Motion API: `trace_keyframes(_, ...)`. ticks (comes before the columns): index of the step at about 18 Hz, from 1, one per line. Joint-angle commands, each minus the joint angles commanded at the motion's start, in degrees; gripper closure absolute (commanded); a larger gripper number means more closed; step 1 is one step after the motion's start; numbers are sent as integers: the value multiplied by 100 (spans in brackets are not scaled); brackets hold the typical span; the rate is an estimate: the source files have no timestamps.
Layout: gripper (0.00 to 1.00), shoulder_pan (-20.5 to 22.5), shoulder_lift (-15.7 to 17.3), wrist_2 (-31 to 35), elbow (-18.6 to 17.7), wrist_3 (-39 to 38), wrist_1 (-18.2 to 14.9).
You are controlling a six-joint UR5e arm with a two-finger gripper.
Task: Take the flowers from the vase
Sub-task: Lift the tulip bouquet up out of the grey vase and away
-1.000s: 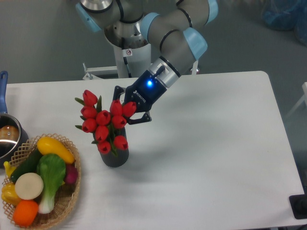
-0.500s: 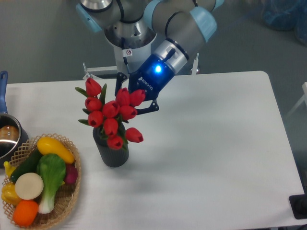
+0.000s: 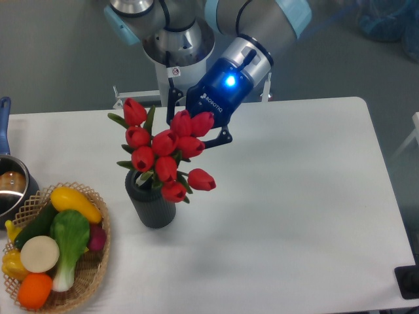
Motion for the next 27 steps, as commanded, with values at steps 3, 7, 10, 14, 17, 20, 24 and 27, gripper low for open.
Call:
trace_keyframes(3,94,176,26,-106,53,-18,-26)
trace_keyframes(7,94,317,35,-106,184,-202,-53)
trace_keyframes(10,94,439,26,-71,299,-185,-53)
trace_keyframes(14,100,615,-79,87,527,104,-18)
trace_keyframes(17,100,782,-132,745,493,937,-18)
trace_keyframes(20,100,1063,-141,1097,414,1912,-26)
trace_keyframes(24,100,1415,-149,2027,308,2916,-44)
trace_keyframes(27,100,1459,-220,2836,360,3190,-158)
